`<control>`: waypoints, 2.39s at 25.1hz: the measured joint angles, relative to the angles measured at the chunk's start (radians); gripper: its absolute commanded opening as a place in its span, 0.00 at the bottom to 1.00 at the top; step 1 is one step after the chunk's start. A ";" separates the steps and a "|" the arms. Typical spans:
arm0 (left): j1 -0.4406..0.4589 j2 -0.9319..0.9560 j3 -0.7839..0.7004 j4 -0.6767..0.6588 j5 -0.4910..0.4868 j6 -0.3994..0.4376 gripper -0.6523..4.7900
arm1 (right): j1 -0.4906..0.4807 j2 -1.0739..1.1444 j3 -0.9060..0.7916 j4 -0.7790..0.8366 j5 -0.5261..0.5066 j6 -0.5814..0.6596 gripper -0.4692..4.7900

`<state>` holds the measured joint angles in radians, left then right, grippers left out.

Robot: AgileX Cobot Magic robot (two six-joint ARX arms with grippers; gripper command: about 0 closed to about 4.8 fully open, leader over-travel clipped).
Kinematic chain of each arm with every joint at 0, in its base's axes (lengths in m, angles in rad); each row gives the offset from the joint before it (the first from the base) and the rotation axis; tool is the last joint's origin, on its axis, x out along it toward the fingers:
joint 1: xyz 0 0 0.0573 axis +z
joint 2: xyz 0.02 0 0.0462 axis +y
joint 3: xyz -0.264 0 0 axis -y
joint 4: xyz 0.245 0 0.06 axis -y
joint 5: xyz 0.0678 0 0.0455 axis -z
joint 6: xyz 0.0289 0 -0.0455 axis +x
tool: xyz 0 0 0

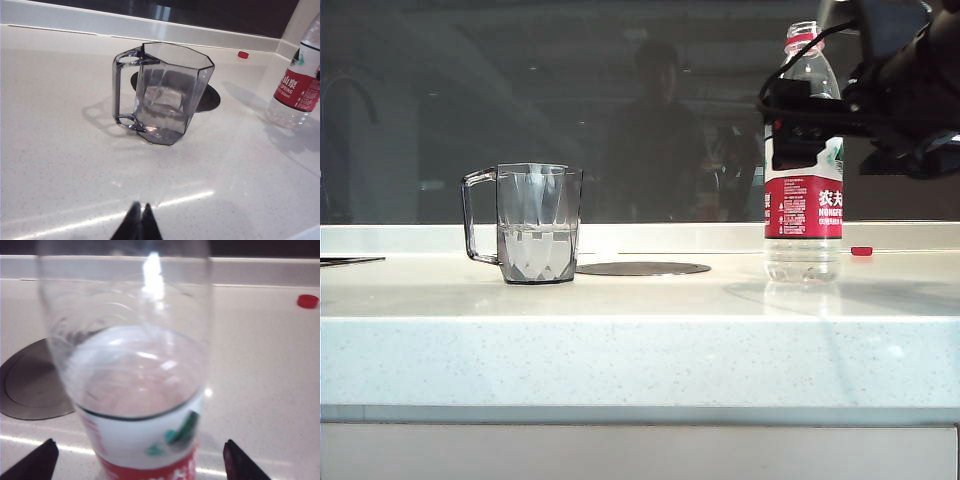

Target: Pick up the mineral water bottle on the table and pour water into the mug until it's half full.

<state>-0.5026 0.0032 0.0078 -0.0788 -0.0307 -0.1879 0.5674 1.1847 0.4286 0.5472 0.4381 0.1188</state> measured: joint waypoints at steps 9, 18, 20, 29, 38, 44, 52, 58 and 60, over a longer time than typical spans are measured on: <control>0.000 0.000 0.000 0.000 0.000 0.000 0.11 | 0.118 -0.203 0.000 -0.216 0.029 0.042 1.00; 0.000 0.000 0.000 0.000 0.000 0.000 0.11 | 0.275 -0.506 0.000 -0.474 0.196 0.045 0.16; 0.000 0.000 0.000 0.000 0.000 0.000 0.11 | 0.280 -0.573 0.000 -0.528 0.209 0.045 0.12; 0.000 0.000 0.000 0.000 0.000 0.000 0.11 | 0.280 -0.808 0.000 -0.605 0.213 0.045 0.12; 0.000 0.000 0.000 0.000 0.000 0.000 0.11 | 0.280 -0.963 0.000 -0.615 0.213 -0.007 0.12; 0.000 0.000 0.000 0.000 0.000 0.000 0.11 | 0.255 -1.031 0.000 -0.636 0.212 -0.040 0.12; 0.000 0.000 0.000 0.000 0.000 0.000 0.11 | -0.110 -1.028 -0.051 -0.620 -0.014 -0.042 0.12; 0.000 0.000 0.000 0.000 0.000 0.000 0.11 | -0.419 -1.054 -0.251 -0.464 -0.388 -0.041 0.12; 0.000 0.000 0.000 0.000 0.001 0.000 0.11 | -0.461 -1.078 -0.277 -0.450 -0.417 -0.042 0.12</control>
<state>-0.5026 0.0032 0.0078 -0.0788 -0.0299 -0.1879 0.1066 0.1066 0.1516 0.0971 0.0216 0.0772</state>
